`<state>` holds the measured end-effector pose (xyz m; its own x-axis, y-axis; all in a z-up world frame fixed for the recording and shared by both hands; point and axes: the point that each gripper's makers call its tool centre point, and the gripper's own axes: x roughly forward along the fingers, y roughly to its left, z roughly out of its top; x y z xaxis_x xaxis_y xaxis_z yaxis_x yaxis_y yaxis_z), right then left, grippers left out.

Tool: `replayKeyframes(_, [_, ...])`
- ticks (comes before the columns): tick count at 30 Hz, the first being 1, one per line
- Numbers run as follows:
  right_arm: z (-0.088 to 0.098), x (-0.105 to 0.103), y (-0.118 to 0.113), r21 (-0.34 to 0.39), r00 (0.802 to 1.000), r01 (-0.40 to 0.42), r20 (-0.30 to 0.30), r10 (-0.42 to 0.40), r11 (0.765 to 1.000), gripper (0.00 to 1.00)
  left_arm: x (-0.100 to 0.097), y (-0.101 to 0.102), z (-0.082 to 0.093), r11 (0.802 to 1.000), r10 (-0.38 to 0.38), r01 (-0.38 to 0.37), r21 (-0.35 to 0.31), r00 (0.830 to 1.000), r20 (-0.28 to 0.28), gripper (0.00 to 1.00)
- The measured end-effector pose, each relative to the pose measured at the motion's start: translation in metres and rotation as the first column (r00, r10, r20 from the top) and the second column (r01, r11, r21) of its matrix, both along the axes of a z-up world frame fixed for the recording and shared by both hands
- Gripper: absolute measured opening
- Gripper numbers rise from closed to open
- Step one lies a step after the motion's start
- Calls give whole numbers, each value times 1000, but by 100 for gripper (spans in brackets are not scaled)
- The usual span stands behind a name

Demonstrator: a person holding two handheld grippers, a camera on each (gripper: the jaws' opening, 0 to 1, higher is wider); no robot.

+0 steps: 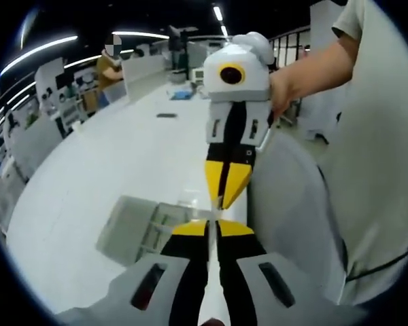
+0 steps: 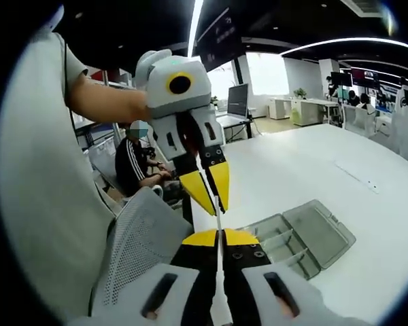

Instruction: Insert the divider into the dual guide fixture by aligning both edges with the guide slots and pushing it downward to the bottom, including one-sided entry, uneven engagement, binding, and posture correction.

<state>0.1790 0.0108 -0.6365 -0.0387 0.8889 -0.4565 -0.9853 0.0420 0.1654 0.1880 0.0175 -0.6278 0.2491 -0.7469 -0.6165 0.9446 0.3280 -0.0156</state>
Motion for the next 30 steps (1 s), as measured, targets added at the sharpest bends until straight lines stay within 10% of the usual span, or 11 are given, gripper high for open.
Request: replayKeyframes(30, [-6,-7,-2,-23,999,-48,-15,48,999,0,-7,-4,-1,1000,-29,28,-3,998,-53,0])
